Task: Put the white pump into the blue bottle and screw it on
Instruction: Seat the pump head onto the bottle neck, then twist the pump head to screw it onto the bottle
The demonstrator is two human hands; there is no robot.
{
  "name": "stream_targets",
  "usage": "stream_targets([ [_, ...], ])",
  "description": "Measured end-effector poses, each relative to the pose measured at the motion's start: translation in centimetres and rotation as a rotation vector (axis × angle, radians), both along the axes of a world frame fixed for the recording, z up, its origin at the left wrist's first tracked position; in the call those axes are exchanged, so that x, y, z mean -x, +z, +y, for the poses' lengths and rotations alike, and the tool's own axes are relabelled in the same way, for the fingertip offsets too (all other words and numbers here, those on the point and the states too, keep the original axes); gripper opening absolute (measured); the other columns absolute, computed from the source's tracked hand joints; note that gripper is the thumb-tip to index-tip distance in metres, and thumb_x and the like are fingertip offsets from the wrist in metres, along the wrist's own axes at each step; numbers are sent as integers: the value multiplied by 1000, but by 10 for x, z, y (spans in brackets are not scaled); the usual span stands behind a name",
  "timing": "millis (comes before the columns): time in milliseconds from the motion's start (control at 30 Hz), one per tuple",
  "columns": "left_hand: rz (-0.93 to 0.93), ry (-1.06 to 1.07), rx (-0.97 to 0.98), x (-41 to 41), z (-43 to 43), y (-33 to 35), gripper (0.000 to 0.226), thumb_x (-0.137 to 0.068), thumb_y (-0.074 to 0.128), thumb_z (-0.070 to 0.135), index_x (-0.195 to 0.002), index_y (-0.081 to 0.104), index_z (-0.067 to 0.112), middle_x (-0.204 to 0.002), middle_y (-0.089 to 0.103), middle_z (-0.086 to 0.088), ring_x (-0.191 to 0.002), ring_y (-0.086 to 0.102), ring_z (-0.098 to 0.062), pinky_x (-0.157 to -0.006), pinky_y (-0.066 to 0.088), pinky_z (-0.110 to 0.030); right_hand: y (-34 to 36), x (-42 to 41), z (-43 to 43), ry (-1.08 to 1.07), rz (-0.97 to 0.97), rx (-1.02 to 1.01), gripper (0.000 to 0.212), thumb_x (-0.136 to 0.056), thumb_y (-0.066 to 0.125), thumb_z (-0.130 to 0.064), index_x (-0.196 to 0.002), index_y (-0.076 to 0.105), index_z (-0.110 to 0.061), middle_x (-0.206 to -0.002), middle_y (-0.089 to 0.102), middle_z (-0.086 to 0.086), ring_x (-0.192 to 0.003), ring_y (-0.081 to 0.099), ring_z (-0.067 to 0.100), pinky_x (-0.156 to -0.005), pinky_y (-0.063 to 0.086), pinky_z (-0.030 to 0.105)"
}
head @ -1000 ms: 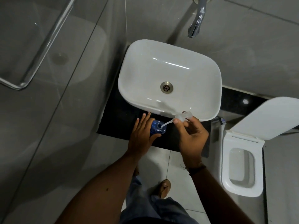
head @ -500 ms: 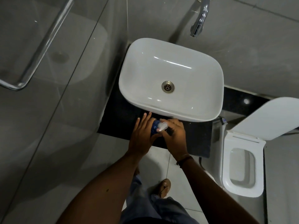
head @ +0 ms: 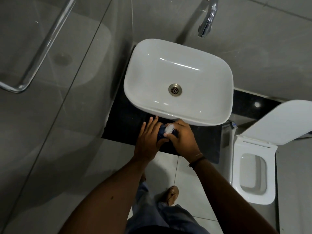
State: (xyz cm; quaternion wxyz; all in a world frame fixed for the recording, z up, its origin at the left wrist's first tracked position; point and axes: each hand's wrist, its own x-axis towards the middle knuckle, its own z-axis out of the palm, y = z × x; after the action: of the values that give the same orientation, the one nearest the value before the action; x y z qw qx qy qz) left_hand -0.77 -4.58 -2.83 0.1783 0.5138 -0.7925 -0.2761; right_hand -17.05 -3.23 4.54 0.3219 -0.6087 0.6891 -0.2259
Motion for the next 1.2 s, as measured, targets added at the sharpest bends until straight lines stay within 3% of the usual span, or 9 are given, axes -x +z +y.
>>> stream_targets([
  [333,15,9,11,0,2,-4,88,-95,16,71,-148,46,8,-162,39,-12,-156,23,-27,-128,17,-50,-1,-9,11,-103,14,14,30,-85,85,-29,-113,77,-19,-106,68,0,-105,59,22,-94,53,38],
  [500,64,19,-12,0,2,-1,101,-88,9,79,-147,47,7,-163,38,-12,-157,21,-27,-129,14,-49,0,-1,37,-246,50,92,45,-64,90,-59,-76,68,-22,-84,63,-6,-84,57,19,-76,54,42],
  [633,26,8,20,0,3,0,91,-95,18,73,-146,48,4,-161,41,-14,-155,24,-30,-126,21,-54,0,-7,32,-166,-81,-37,77,-65,93,-52,-132,69,-23,-122,65,-1,-116,55,21,-104,50,40],
  [800,64,19,-4,-1,1,1,98,-91,7,76,-146,49,6,-161,41,-13,-156,23,-28,-129,14,-50,-2,-4,31,-324,-87,92,39,-65,96,-37,-89,69,-25,-100,65,2,-98,60,27,-87,55,52],
  [900,57,15,0,-1,1,1,97,-91,9,75,-145,50,5,-160,43,-14,-155,25,-29,-130,12,-47,-1,-2,23,-165,-97,17,53,-77,92,-26,-124,69,-24,-126,65,1,-123,57,26,-110,46,37],
  [967,57,19,4,0,2,0,94,-93,13,73,-146,49,5,-159,44,-14,-155,26,-29,-128,16,-52,-4,0,15,-70,-123,-19,56,-84,87,-16,-136,67,-13,-138,65,5,-135,54,29,-120,41,44],
  [1033,60,21,9,0,2,-1,91,-95,17,72,-147,48,4,-158,45,-14,-154,28,-30,-127,20,-55,-6,-1,11,-62,-134,-40,47,-89,82,-12,-134,70,-10,-137,66,6,-135,53,30,-121,41,45],
  [1133,43,10,6,0,1,-2,92,-93,16,72,-147,47,4,-159,44,-14,-155,26,-30,-127,18,-54,-5,-7,11,-164,-133,-44,38,-87,84,-16,-124,76,-9,-124,70,8,-126,58,34,-112,42,24],
  [1200,40,12,7,0,2,-3,92,-93,15,72,-146,48,4,-159,44,-14,-155,25,-29,-128,16,-52,-6,-14,13,-263,-159,-12,34,-81,89,-20,-112,79,-8,-112,71,10,-115,63,37,-106,53,41],
])
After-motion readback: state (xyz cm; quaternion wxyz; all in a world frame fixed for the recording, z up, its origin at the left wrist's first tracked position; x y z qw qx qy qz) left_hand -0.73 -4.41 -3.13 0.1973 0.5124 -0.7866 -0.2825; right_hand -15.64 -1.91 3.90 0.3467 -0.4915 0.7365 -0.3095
